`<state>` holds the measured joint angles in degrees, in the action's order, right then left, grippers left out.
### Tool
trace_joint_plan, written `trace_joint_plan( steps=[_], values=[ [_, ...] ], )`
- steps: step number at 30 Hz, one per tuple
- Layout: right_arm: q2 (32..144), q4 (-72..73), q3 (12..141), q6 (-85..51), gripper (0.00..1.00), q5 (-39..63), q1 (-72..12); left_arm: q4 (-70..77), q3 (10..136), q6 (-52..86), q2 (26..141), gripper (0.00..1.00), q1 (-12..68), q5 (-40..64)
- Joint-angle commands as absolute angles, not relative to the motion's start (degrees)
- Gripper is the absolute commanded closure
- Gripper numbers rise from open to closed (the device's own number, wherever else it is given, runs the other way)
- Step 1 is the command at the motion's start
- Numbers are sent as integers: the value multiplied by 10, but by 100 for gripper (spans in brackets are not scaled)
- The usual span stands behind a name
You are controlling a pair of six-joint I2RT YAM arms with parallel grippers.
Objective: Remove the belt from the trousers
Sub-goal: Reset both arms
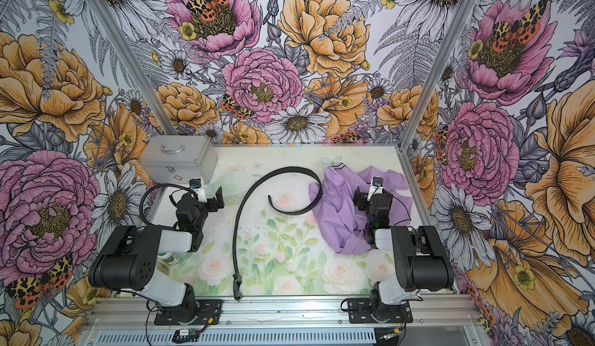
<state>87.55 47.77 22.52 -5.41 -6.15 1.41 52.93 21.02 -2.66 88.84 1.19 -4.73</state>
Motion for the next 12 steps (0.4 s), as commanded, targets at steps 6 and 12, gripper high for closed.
trace_joint_plan(
  steps=[6,12],
  values=[
    [879,475,233,-45,0,-56,9,533,217,-16,886,1,4,-51],
    [876,477,231,-45,0,-57,10,533,217,-16,886,1,4,-50]
  ],
)
